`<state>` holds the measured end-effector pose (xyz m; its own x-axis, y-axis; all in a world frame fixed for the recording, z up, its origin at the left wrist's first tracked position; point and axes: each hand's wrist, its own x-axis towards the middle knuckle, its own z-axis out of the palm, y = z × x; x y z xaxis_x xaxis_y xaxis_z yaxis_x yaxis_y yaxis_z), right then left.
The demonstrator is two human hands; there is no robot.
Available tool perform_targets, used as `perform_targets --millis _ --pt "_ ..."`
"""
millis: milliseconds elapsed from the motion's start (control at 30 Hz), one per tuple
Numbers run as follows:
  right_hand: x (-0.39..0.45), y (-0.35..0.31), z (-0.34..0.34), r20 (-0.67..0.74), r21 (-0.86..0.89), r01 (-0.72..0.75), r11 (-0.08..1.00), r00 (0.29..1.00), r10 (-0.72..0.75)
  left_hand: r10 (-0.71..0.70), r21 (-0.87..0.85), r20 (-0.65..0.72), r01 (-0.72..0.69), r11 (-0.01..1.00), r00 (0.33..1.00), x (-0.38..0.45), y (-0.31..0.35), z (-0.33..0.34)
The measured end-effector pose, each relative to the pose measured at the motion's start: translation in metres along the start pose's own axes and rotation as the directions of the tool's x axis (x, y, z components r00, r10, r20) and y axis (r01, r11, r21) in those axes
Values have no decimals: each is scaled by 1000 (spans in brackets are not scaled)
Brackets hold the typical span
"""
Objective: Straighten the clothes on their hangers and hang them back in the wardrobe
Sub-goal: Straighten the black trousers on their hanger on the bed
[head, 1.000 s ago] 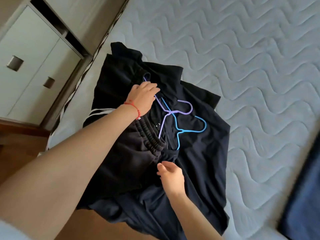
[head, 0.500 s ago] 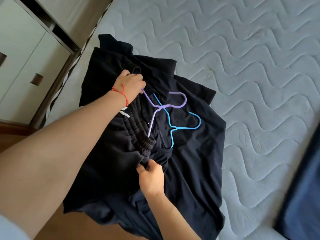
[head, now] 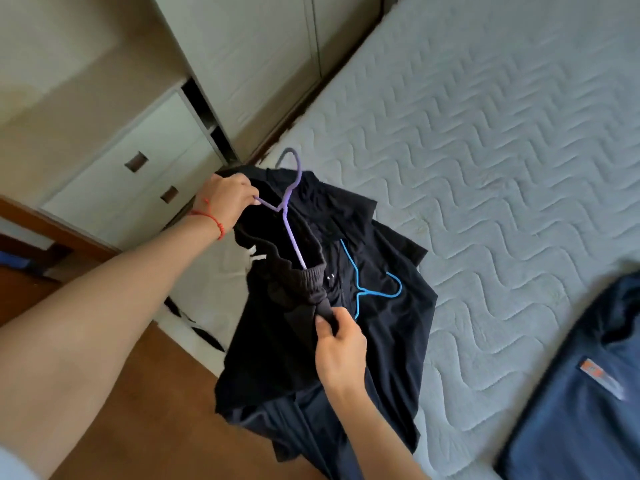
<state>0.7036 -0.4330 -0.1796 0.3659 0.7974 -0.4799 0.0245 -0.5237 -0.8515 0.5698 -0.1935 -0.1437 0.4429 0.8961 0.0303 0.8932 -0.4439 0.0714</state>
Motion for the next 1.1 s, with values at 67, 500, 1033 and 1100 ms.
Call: perform_targets --millis 67,500,1033,1100 --pt "-9 -26 -10 -8 -107 84 991 996 -85 -58 -28 -41 57 998 997 -17 -5 -33" --pt "-87 -228 -12 13 -434 510 743 828 -561 -310 -218 -498 229 949 810 -105 -79 -248" --pt "-187 -448 38 -204 -676 580 456 447 -871 -211 -380 -711 -114 918 671 -110 -180 -446" --pt "-201 -468 34 -239 -665 590 458 413 -879 -177 -364 -741 -166 916 647 -107 -180 -474"
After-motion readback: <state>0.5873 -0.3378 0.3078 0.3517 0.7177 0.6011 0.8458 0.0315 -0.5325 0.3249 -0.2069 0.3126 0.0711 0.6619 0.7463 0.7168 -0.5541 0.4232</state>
